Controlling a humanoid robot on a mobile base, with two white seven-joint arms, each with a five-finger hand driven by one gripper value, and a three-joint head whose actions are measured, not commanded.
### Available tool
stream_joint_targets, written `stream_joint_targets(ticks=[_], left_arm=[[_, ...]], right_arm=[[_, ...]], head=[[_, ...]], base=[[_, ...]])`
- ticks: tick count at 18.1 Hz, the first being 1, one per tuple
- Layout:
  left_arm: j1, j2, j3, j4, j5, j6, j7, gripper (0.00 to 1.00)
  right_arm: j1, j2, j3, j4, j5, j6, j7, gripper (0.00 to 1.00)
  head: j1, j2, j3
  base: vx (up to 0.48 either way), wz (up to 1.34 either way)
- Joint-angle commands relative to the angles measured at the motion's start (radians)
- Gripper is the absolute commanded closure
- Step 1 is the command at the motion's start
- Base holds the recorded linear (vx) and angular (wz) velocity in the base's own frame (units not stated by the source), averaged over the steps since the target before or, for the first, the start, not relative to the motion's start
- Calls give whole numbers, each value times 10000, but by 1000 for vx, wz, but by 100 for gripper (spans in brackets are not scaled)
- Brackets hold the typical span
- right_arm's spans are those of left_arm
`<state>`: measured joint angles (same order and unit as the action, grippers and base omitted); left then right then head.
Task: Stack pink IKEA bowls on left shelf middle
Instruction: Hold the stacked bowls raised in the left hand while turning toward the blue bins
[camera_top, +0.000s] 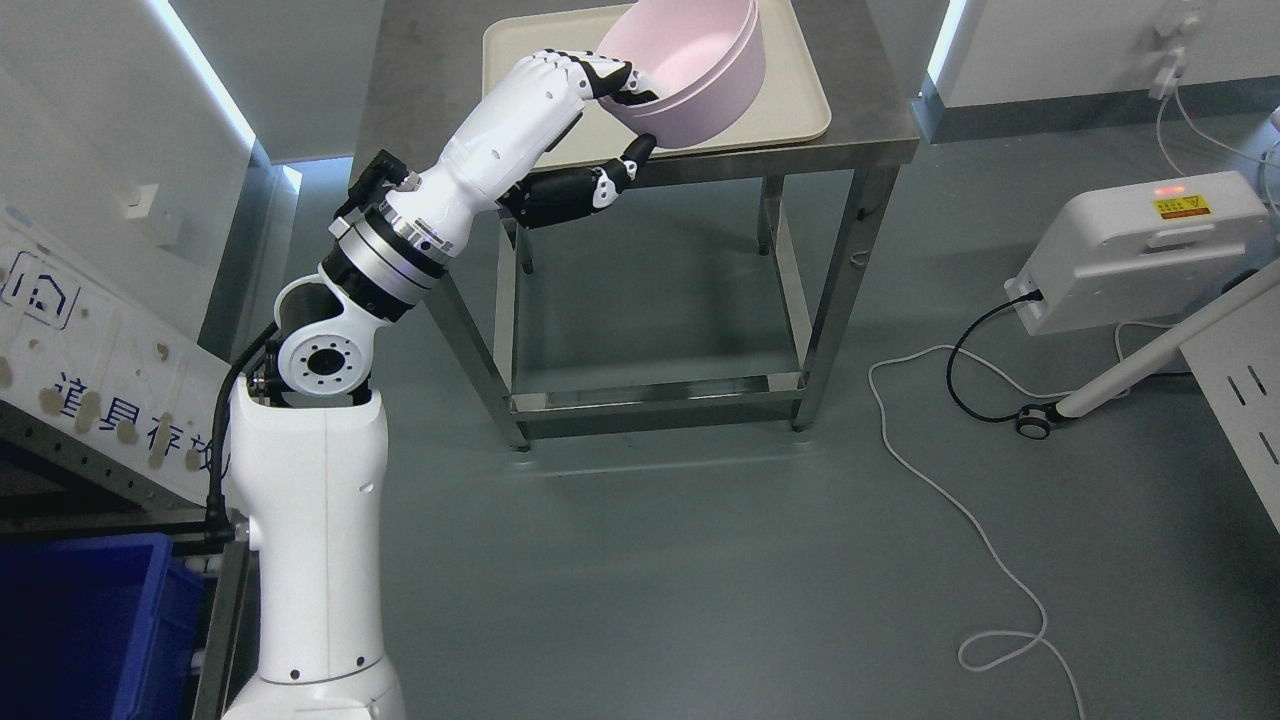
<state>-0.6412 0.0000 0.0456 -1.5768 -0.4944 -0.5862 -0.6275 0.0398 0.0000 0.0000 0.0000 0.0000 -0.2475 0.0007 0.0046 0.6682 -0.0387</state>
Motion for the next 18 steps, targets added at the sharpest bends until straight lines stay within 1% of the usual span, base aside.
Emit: stream_joint_targets(ticks=[1,18], left_arm=[[0,174,233,-1,-11,18,1,94],[-338,174,740,305,-11,49,1,93]], right_arm=[[1,-175,-46,-175,-15,5,-7,0],[1,-175,-46,-175,-15,5,-7,0]], head=[[0,0,0],[0,0,0]], base=[[-189,151],[-226,27]])
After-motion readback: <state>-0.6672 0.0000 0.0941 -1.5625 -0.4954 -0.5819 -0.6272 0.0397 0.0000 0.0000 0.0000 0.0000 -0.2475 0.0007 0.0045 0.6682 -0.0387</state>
